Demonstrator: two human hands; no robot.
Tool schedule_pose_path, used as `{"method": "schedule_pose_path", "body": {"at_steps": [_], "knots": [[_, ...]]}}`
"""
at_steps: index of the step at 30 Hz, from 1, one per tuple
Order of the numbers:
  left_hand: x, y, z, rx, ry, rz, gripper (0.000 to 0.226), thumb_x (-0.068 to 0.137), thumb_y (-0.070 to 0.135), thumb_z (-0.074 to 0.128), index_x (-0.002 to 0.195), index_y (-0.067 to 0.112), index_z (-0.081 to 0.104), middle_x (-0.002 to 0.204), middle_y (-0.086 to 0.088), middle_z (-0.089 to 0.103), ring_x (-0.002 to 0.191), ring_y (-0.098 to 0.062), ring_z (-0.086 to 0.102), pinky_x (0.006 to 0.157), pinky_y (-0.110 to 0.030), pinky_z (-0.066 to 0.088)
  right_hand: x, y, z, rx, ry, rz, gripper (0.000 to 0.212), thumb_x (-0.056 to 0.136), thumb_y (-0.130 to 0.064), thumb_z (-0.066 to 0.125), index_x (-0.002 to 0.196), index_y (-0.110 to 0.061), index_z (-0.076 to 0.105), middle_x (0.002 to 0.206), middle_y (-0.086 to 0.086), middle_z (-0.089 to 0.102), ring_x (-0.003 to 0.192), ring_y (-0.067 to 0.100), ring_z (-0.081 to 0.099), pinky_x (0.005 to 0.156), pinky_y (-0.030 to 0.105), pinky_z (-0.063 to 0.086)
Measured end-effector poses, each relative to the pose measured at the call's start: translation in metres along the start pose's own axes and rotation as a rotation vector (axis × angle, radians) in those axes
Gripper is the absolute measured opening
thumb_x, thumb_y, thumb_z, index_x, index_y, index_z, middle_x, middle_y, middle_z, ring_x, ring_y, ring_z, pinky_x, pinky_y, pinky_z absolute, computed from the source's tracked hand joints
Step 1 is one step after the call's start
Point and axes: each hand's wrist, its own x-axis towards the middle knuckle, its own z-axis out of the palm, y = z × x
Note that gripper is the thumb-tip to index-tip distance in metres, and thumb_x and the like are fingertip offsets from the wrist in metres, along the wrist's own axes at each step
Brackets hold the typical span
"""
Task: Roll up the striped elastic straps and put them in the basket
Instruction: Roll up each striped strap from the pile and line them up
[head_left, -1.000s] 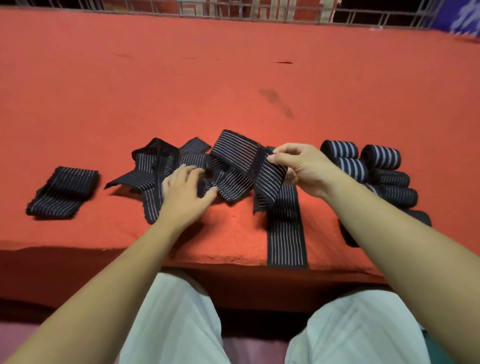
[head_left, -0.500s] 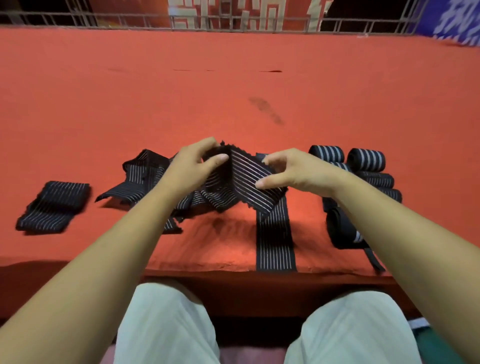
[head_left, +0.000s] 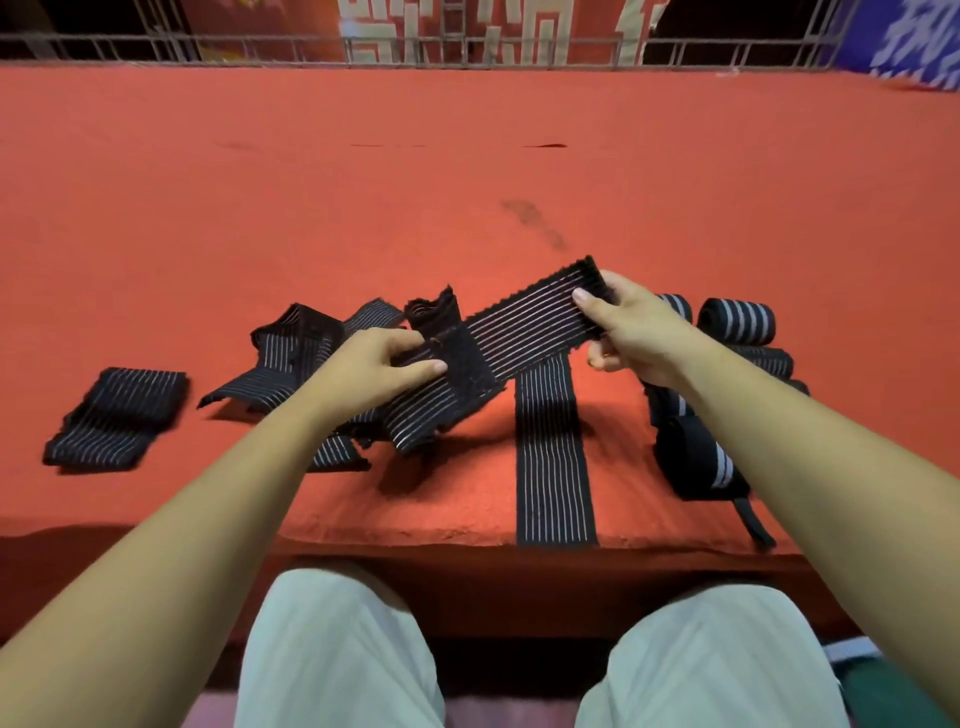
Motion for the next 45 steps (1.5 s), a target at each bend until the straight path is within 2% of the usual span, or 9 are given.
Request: {"method": "schedule_pose_path", "body": {"at_steps": [4, 10, 16, 19, 24, 28, 35, 40, 45], "knots": [[-0.005, 0.003, 0.004, -0.311, -0.075, -0.071, 0.040, 0.093, 0.053, 0.063, 0.115, 0.020, 0.068, 0.110, -0.001, 0.073, 0.102, -0.015, 0.069, 0.092, -0.035, 0.052, 0.019, 0.000, -0.005, 0.216, 0.139, 0.185, 0.005, 0.101, -0.006, 0.054, 0.101, -0.011, 0.054, 0.086, 0.010, 0.062, 0.048, 0.016, 0.061, 0.043, 0.024, 0.051], [-0.012, 0.014, 0.029, -0.702, -0.251, -0.163, 0.027, 0.087, 0.019, 0.071, 0.108, 0.009, 0.057, 0.097, -0.004, 0.073, 0.092, -0.025, 0.071, 0.079, -0.036, 0.059, 0.040, -0.008, -0.013, 0.507, 0.370, 0.218, 0.006, 0.099, 0.002, 0.054, 0.097, -0.002, 0.050, 0.105, 0.013, 0.062, 0.076, 0.030, 0.071, 0.063, 0.035, 0.063], [-0.020, 0.013, 0.053, -0.677, -0.266, -0.207, 0.022, 0.096, 0.014, 0.064, 0.114, 0.006, 0.056, 0.099, -0.009, 0.073, 0.092, -0.024, 0.072, 0.083, -0.041, 0.058, 0.053, -0.008, -0.015, 0.181, 0.459, -0.041, 0.016, 0.103, -0.009, 0.048, 0.091, -0.018, 0.045, 0.117, 0.016, 0.059, 0.077, 0.026, 0.072, 0.071, 0.033, 0.062], [-0.028, 0.018, 0.074, -0.651, -0.318, -0.198, 0.005, 0.100, 0.008, 0.056, 0.099, 0.011, 0.060, 0.066, 0.007, 0.065, 0.066, -0.006, 0.063, 0.058, -0.019, 0.050, 0.054, -0.012, -0.014, 0.104, 0.434, -0.129, 0.020, 0.103, -0.010, 0.049, 0.086, -0.020, 0.044, 0.101, 0.008, 0.061, 0.083, 0.028, 0.069, 0.078, 0.036, 0.061], [-0.028, 0.017, 0.106, -0.606, -0.263, -0.221, 0.010, 0.099, 0.005, 0.056, 0.091, 0.003, 0.051, 0.050, 0.008, 0.041, 0.044, -0.005, 0.045, 0.047, -0.023, 0.050, 0.060, -0.019, -0.012, 0.016, 0.466, -0.225, 0.021, 0.100, -0.008, 0.053, 0.084, -0.021, 0.049, 0.092, 0.007, 0.061, 0.085, 0.022, 0.067, 0.074, 0.029, 0.056], [-0.036, 0.025, 0.125, -0.594, -0.348, -0.196, 0.017, 0.099, 0.008, 0.059, 0.090, 0.005, 0.045, 0.057, -0.007, 0.055, 0.047, -0.015, 0.063, 0.045, -0.023, 0.050, 0.066, -0.019, -0.005, 0.002, 0.455, -0.239, 0.021, 0.099, -0.005, 0.053, 0.085, -0.020, 0.050, 0.086, 0.004, 0.061, 0.085, 0.023, 0.066, 0.080, 0.037, 0.054], [-0.040, 0.024, 0.138, -0.190, -0.338, -0.124, 0.025, 0.094, 0.017, 0.067, 0.079, 0.009, 0.048, 0.061, -0.003, 0.069, 0.037, -0.014, 0.053, 0.040, -0.022, 0.037, 0.071, -0.011, 0.006, -0.030, 0.478, -0.173, 0.019, 0.096, -0.010, 0.056, 0.083, -0.022, 0.052, 0.089, 0.005, 0.064, 0.093, 0.031, 0.072, 0.088, 0.056, 0.056], [-0.033, 0.022, 0.139, 0.381, -0.223, -0.001, 0.043, 0.084, 0.049, 0.072, 0.099, 0.015, 0.051, 0.091, -0.005, 0.070, 0.088, -0.029, 0.067, 0.070, -0.041, 0.052, 0.074, -0.005, 0.007, -0.191, 0.487, -0.164, 0.021, 0.087, -0.005, 0.056, 0.080, -0.025, 0.054, 0.086, 0.009, 0.069, 0.090, 0.032, 0.072, 0.082, 0.056, 0.057], [-0.028, 0.003, 0.141, 0.327, 0.020, 0.185, 0.117, 0.062, 0.070, 0.073, 0.153, 0.014, 0.026, 0.132, -0.012, 0.044, 0.118, -0.030, 0.044, 0.107, -0.044, 0.040, 0.083, 0.002, 0.001, -0.313, 0.501, -0.167, 0.023, 0.082, -0.003, 0.052, 0.075, -0.025, 0.058, 0.082, 0.005, 0.069, 0.088, 0.029, 0.072, 0.083, 0.053, 0.057]]}}
